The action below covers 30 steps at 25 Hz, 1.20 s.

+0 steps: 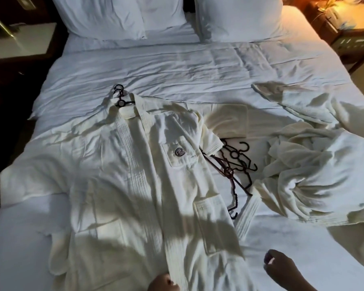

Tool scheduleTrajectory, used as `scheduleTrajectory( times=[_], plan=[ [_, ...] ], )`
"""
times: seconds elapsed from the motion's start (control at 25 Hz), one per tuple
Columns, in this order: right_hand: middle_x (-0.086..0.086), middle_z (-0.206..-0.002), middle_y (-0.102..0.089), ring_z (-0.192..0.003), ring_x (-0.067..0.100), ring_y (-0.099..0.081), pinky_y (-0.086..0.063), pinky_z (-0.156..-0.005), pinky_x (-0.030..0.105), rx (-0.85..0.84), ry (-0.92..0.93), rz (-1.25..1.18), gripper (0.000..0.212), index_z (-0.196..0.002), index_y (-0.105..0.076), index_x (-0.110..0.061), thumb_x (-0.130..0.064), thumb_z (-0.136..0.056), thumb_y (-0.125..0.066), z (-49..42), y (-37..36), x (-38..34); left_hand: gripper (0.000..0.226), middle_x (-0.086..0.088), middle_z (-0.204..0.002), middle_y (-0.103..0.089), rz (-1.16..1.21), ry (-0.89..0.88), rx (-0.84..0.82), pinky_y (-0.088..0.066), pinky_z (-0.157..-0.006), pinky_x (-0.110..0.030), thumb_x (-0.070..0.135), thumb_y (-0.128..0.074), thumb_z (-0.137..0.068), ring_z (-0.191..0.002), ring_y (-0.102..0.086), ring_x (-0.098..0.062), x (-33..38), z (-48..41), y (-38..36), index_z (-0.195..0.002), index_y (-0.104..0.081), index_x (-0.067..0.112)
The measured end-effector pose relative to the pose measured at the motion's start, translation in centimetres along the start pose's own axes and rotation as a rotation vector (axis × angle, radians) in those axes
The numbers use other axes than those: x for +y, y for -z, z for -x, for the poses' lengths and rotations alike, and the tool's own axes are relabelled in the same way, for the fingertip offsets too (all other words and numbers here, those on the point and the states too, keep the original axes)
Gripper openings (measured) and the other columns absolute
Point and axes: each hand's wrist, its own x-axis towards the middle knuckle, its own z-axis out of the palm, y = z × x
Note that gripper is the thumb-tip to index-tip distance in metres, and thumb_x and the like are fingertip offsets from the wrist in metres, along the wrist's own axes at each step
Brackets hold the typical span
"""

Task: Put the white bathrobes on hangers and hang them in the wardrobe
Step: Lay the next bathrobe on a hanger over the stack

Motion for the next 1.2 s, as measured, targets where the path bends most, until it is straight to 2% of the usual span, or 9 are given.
scheduleTrajectory(
  times=[0.2, 0.28, 0.4, 0.6, 0.76, 0.84, 0.96, 1.08, 1.2],
  plan=[
    [0.001, -0.063, -0.065, -0.06, 0.013, -0.058, -0.042, -0.055, 0.017, 0.059, 0.165, -0.237, 0.023, -0.083, -0.063, -0.028, -0.007, -0.079, -0.069, -3.1, 3.9, -11.8, 0.034, -0.012, -0.095, -0.079, 0.708, -0.029, -0.095, -0.054, -0.084, -0.038, 0.004, -0.071, -0.071, -0.094, -0.073, -0.03, 10.4, -2.0, 4.1, -0.104, -0.073, 0.01],
    [0.006, -0.069, -0.067, -0.059, 0.018, -0.058, -0.043, -0.054, 0.024, 0.073, 0.206, -0.338, 0.026, -0.095, -0.062, -0.027, -0.006, -0.08, -0.068, -6.0, 5.0, -16.3, 0.05, -0.018, -0.112, -0.075, 0.886, -0.081, -0.142, -0.052, -0.092, -0.041, 0.003, -0.071, -0.069, -0.106, -0.071, -0.033, 13.8, -3.4, 5.7, -0.119, -0.069, 0.008],
    [0.01, -0.081, -0.068, -0.063, 0.024, -0.061, -0.046, -0.057, 0.029, 0.028, 0.215, -0.599, 0.04, -0.116, -0.056, -0.024, -0.008, -0.083, -0.073, -10.4, 6.6, -22.4, 0.064, -0.019, -0.134, -0.065, 0.994, -0.138, -0.156, -0.037, -0.117, -0.05, 0.01, -0.07, -0.076, -0.128, -0.061, -0.033, 18.1, -6.5, 8.8, -0.139, -0.059, 0.007],
    [0.008, -0.115, -0.066, -0.101, 0.031, -0.07, -0.056, -0.077, 0.04, -0.267, 0.019, -1.14, 0.041, -0.128, -0.05, -0.026, -0.024, -0.093, -0.072, -16.4, 9.2, -31.2, 0.055, -0.021, -0.142, -0.059, 1.102, -0.235, -0.219, -0.032, -0.119, -0.054, 0.017, -0.063, -0.091, -0.133, -0.056, -0.036, 24.7, -13.5, 13.8, -0.145, -0.054, 0.009],
    [0.005, -0.094, -0.066, -0.088, 0.024, -0.064, -0.05, -0.075, 0.037, -0.403, -0.132, -1.238, 0.024, -0.104, -0.064, -0.013, -0.033, -0.092, -0.072, -19.5, 10.3, -34.6, 0.04, -0.02, -0.128, -0.069, 1.153, -0.224, -0.031, -0.044, -0.111, -0.047, 0.012, -0.056, -0.096, -0.121, -0.065, -0.034, 28.8, -18.7, 16.6, -0.134, -0.063, 0.004],
    [0.001, -0.073, -0.06, -0.07, 0.02, -0.054, -0.045, -0.069, 0.033, -0.404, -0.123, -1.251, 0.017, -0.087, -0.063, -0.013, -0.027, -0.093, -0.069, -20.5, 11.9, -35.7, 0.036, -0.017, -0.11, -0.074, 1.05, -0.226, 0.132, -0.054, -0.095, -0.039, 0.006, -0.064, -0.087, -0.103, -0.071, -0.033, 30.7, -21.1, 17.9, -0.122, -0.069, 0.007],
    [0.003, -0.071, -0.059, -0.067, 0.019, -0.056, -0.044, -0.065, 0.032, -0.238, 0.018, -1.442, 0.01, -0.083, -0.061, -0.014, -0.02, -0.09, -0.064, -21.9, 16.2, -36.2, 0.057, -0.012, -0.098, -0.07, 0.551, -0.244, 0.466, -0.055, -0.076, -0.031, 0.008, -0.06, -0.062, -0.09, -0.067, -0.032, 32.7, -23.1, 19.2, -0.119, -0.064, 0.007],
    [0.007, -0.083, -0.062, -0.084, 0.023, -0.064, -0.051, -0.073, 0.033, -0.083, 0.086, -1.662, 0.011, -0.089, -0.059, -0.013, -0.022, -0.083, -0.058, -23.4, 21.8, -35.0, 0.07, -0.015, -0.126, -0.059, 0.042, -0.347, 0.812, -0.048, -0.1, -0.047, 0.003, -0.061, -0.068, -0.115, -0.056, -0.038, 34.7, -23.6, 18.8, -0.136, -0.05, 0.014],
    [0.013, -0.097, -0.071, -0.102, 0.028, -0.07, -0.051, -0.092, 0.035, -0.072, 0.093, -1.839, 0.014, -0.089, -0.056, -0.01, -0.019, -0.091, -0.046, -25.4, 25.7, -34.0, 0.067, -0.013, -0.135, -0.057, -0.236, -0.664, 0.857, -0.046, -0.102, -0.052, 0.011, -0.059, -0.069, -0.126, -0.051, -0.038, 37.2, -24.5, 17.0, -0.135, -0.058, 0.013]
  ],
)
